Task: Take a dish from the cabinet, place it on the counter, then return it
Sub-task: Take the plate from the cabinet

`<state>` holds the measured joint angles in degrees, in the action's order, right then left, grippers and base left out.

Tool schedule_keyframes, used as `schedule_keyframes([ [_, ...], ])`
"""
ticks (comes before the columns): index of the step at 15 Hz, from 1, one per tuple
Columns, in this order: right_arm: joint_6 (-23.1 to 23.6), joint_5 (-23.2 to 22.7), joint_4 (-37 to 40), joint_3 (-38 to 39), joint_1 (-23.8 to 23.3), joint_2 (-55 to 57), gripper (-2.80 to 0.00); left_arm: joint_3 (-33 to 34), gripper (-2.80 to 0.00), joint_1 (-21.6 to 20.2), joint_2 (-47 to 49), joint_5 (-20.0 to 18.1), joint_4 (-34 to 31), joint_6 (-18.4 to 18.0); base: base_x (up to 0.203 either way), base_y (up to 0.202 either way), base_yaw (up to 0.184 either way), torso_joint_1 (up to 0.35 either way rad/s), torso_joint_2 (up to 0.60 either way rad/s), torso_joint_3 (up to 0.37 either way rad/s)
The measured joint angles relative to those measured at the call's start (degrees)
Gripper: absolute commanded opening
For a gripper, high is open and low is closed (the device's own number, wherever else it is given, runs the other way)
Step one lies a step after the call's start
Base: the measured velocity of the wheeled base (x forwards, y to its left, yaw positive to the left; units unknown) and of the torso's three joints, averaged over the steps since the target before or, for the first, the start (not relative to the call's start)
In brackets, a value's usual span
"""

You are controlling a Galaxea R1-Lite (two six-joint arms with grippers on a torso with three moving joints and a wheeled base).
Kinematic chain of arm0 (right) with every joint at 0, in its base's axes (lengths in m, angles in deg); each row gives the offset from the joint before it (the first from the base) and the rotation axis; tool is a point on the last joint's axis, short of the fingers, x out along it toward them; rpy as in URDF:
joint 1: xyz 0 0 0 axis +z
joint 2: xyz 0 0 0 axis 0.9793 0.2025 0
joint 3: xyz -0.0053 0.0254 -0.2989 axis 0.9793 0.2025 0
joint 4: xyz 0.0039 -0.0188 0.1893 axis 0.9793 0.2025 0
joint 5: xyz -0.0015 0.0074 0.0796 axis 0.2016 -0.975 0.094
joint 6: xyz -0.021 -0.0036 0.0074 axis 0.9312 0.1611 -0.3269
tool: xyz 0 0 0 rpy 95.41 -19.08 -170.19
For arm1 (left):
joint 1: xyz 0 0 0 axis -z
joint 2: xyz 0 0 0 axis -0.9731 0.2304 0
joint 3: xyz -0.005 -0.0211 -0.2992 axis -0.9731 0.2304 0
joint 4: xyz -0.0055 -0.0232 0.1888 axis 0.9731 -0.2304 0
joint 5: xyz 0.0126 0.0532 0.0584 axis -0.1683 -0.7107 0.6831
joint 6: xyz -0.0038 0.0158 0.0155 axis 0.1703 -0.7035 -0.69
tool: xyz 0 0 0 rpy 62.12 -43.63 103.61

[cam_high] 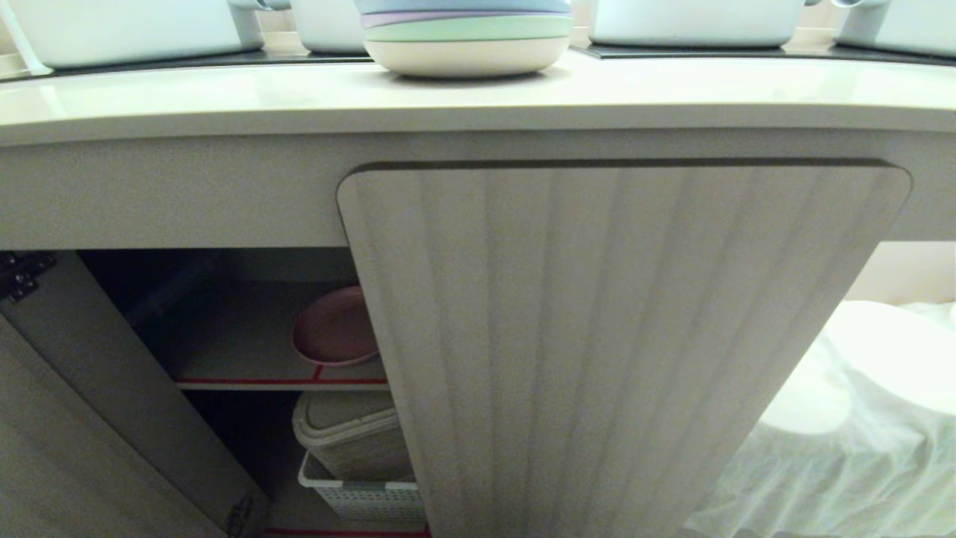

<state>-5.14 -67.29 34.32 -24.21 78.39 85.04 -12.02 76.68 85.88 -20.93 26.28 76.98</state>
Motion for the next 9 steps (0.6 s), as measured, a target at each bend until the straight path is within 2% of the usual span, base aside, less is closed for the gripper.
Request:
schedule_keyframes([
  [5, 0.0, 0.0, 0.0, 0.0, 0.0, 0.0, -2.8, -1.9, -2.8, 0.0, 0.9, -2.1, -2.3, -3.1, 0.0, 0.0, 0.0, 0.0, 0.0, 0.0],
  [9, 0.0, 0.0, 0.0, 0.0, 0.0, 0.0, -2.8, -7.0, -2.8, 0.1, 8.8, -5.9, -3.7, -3.2, 0.0, 0.0, 0.0, 0.0, 0.0, 0.0],
])
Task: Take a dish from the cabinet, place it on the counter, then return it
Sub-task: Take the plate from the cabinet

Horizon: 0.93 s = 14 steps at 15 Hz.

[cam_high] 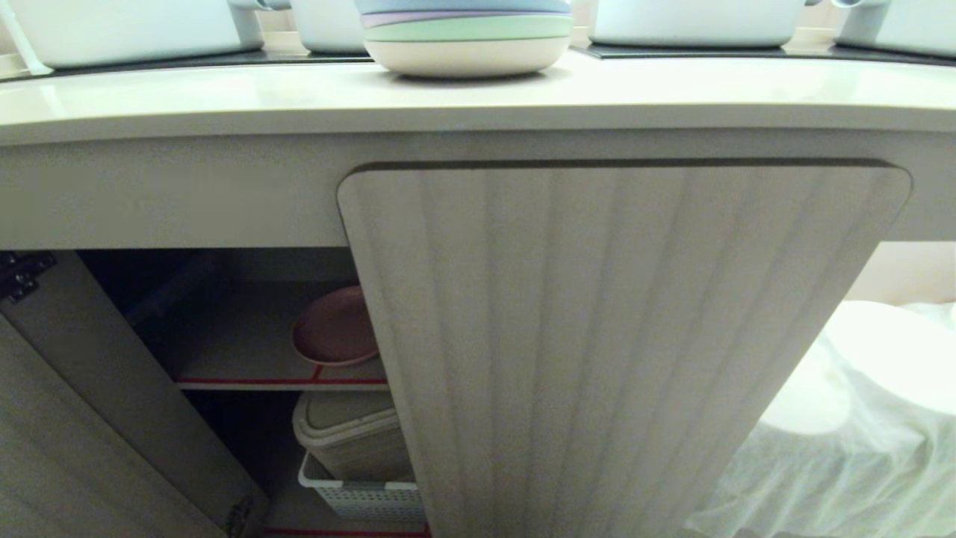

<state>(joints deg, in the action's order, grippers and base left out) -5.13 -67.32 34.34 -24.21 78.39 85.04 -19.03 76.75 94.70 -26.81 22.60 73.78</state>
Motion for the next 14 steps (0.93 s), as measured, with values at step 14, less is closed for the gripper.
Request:
schedule_keyframes([
  [14, 0.0, 0.0, 0.0, 0.0, 0.0, 0.0, -2.8, -12.6, -2.8, 0.1, 44.2, -2.5, 1.7, 4.4, 0.0, 0.0, 0.0, 0.0, 0.0, 0.0],
])
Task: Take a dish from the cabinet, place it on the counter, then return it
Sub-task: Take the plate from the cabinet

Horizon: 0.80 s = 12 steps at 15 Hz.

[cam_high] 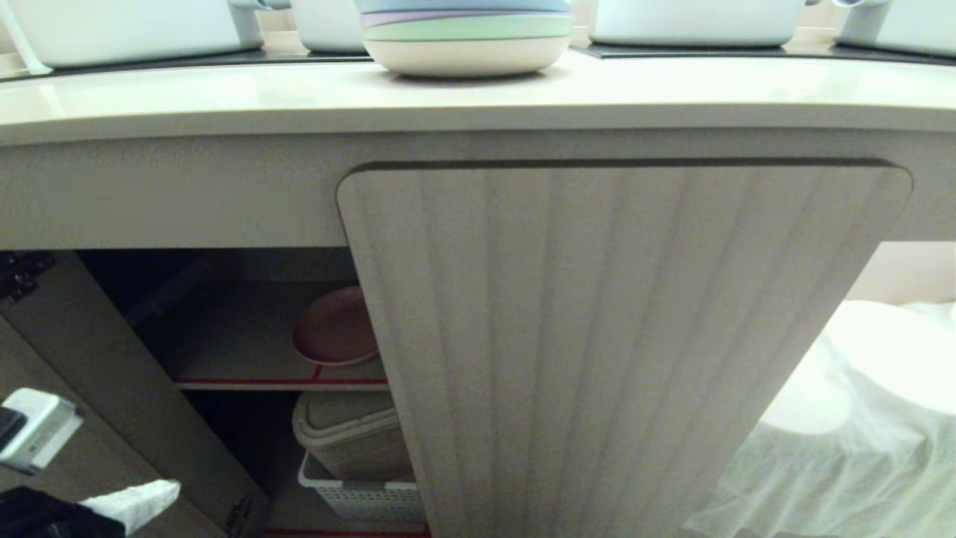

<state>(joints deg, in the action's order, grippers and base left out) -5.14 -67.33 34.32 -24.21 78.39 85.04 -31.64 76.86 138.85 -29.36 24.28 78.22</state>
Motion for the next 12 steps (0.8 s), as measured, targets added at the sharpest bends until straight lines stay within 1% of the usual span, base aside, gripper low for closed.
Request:
schedule_keyframes([
  [3, 0.0, 0.0, 0.0, 0.0, 0.0, 0.0, -2.8, 0.0, -2.8, 0.0, 4.7, 0.4, 3.7, 3.2, 0.0, 0.0, 0.0, 0.0, 0.0, 0.0],
  [6, 0.0, 0.0, 0.0, 0.0, 0.0, 0.0, -2.8, -0.1, -2.8, 0.0, 8.6, 1.4, 4.3, 4.7, 0.0, 0.0, 0.0, 0.0, 0.0, 0.0],
  [8, 0.0, 0.0, 0.0, 0.0, 0.0, 0.0, -2.8, 0.2, -2.8, -0.1, 10.5, 3.1, 4.4, 5.1, 0.0, 0.0, 0.0, 0.0, 0.0, 0.0],
  [9, 0.0, 0.0, 0.0, 0.0, 0.0, 0.0, -2.8, 0.3, -2.8, -0.1, 11.5, 4.2, 5.3, 5.1, 0.0, 0.0, 0.0, 0.0, 0.0, 0.0],
  [12, 0.0, 0.0, 0.0, 0.0, 0.0, 0.0, -2.8, 0.8, -2.8, 0.2, 14.7, 5.4, 8.9, 5.1, 0.0, 0.0, 0.0, 0.0, 0.0, 0.0],
])
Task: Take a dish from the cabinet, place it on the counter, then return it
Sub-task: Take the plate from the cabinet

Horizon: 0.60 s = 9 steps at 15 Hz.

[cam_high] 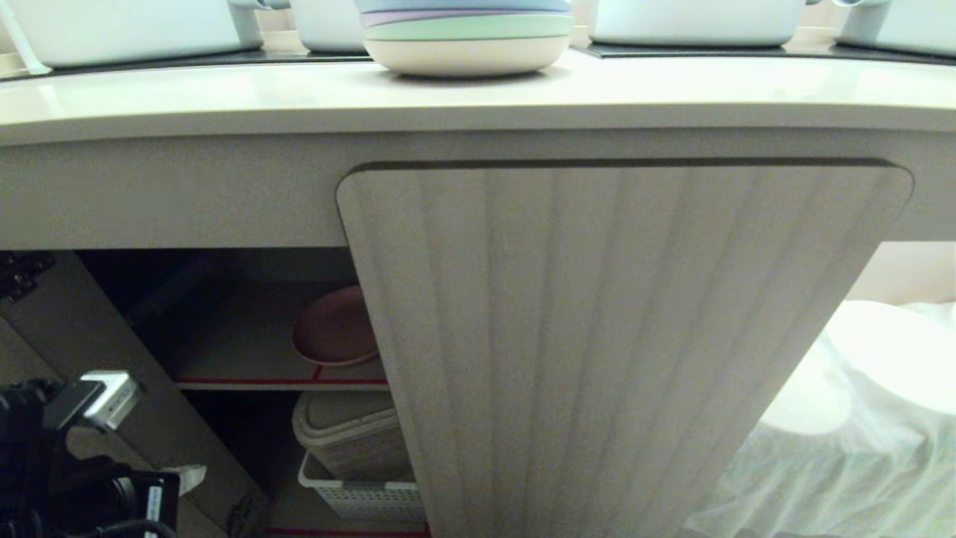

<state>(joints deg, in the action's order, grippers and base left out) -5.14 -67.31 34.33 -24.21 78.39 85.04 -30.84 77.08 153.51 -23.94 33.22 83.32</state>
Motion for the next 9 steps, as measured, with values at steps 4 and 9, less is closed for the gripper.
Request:
schedule_keyframes([
  [4, 0.0, 0.0, 0.0, 0.0, 0.0, 0.0, -2.8, 1.4, -2.8, 0.5, 4.5, 0.4, 4.8, 2.2, 0.0, 0.0, 0.0, 0.0, 0.0, 0.0],
  [9, 0.0, 0.0, 0.0, 0.0, 0.0, 0.0, -2.8, 1.5, -2.8, 3.2, 11.3, 0.3, 11.4, 9.5, 0.0, 0.0, 0.0, 0.0, 0.0, 0.0],
])
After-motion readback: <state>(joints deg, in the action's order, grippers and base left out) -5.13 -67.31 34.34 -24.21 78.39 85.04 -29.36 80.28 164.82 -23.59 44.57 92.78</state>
